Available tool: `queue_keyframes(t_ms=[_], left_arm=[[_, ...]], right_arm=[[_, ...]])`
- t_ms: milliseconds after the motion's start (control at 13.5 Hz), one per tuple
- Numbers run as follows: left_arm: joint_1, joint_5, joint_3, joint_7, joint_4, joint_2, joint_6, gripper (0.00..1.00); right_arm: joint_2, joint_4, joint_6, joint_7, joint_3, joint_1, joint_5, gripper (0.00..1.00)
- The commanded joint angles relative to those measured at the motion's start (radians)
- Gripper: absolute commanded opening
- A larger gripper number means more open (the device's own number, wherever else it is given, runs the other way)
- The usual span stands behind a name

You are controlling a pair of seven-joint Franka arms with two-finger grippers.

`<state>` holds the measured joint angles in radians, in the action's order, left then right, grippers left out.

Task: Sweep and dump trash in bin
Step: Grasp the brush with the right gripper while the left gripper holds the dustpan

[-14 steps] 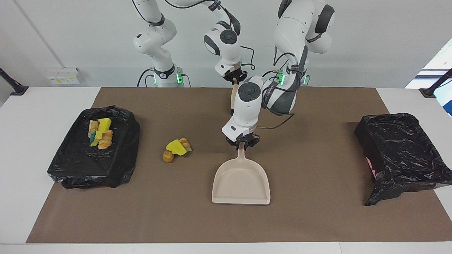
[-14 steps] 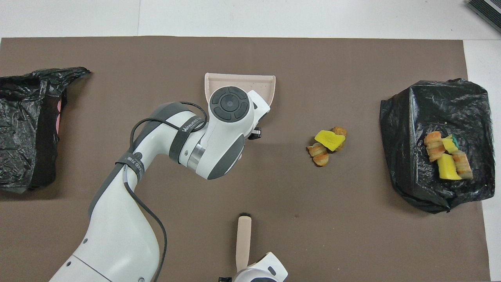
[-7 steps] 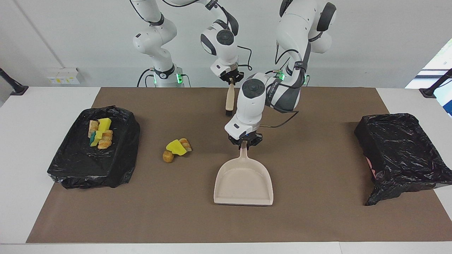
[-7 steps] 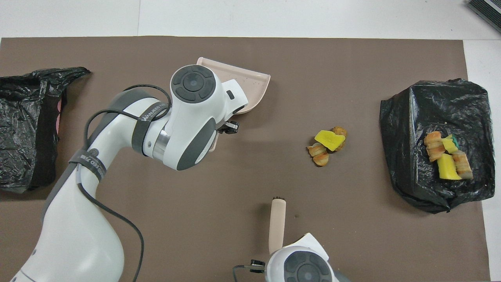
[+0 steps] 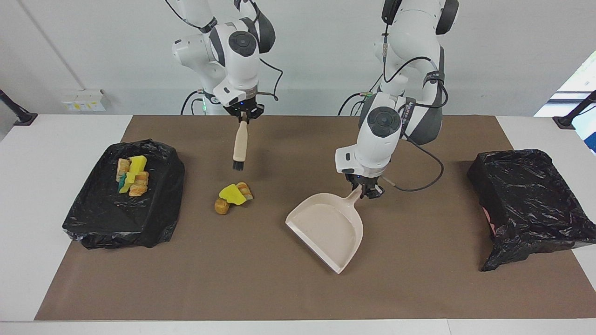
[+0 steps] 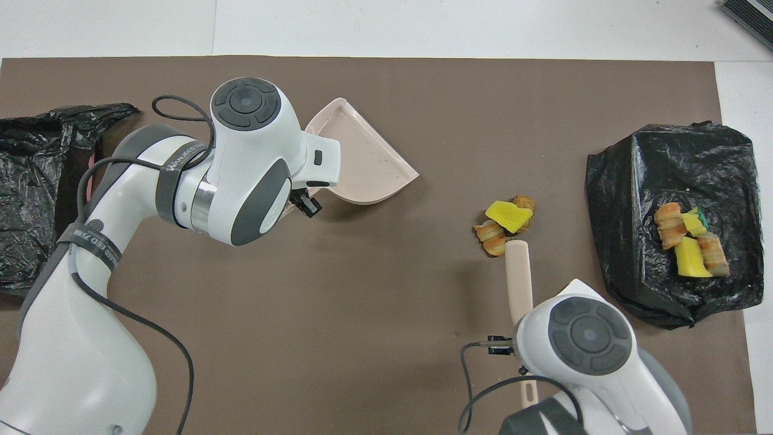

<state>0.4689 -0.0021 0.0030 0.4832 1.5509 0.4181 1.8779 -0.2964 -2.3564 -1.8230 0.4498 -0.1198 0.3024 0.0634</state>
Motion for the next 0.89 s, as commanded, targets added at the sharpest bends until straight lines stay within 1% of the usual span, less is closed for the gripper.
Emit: queue_keyframes(t_ms=[0,74,148,222,369,443,517,591,665,813], left_arm=[[0.017,0.022,-0.001,0.055,0.098,-0.071,-0.005,0.00],[0.030,0.025,-0.001,0.063,0.141,-0.097,0.007,0.00],[0.037,0.034,-0.005,0.104,0.176,-0.113,0.015,0.00],[0.066,0.045,-0.002,0.121,0.211,-0.137,0.030,0.00],[0.099,0.123,-0.005,0.158,0.277,-0.174,0.055,0.00],[0.140,0.138,-0.005,0.181,0.305,-0.192,0.073,0.00],[0.154,0.152,-0.005,0.180,0.337,-0.211,0.090,0.00],[0.161,0.168,-0.005,0.180,0.356,-0.222,0.102,0.00],[0.184,0.171,-0.005,0.176,0.371,-0.225,0.109,0.00],[0.192,0.172,-0.005,0.176,0.388,-0.229,0.142,0.00]], right_arm=[[0.084,0.069,-0.005,-0.167,-0.014,-0.116,0.132,0.00],[0.118,0.106,-0.004,-0.207,-0.015,-0.159,0.188,0.00],[0.156,0.141,-0.007,-0.244,-0.015,-0.196,0.211,0.00],[0.184,0.161,-0.016,-0.259,-0.014,-0.216,0.214,0.00],[0.223,0.163,-0.065,-0.264,-0.014,-0.233,0.240,0.00],[0.258,0.163,-0.090,-0.264,-0.014,-0.233,0.249,0.00],[0.287,0.161,-0.111,-0.266,-0.014,-0.235,0.251,0.00],[0.298,0.160,-0.111,-0.266,-0.015,-0.233,0.250,0.00],[0.296,0.151,-0.111,-0.266,-0.015,-0.235,0.250,0.00],[0.295,0.141,-0.113,-0.261,-0.017,-0.244,0.230,0.00]])
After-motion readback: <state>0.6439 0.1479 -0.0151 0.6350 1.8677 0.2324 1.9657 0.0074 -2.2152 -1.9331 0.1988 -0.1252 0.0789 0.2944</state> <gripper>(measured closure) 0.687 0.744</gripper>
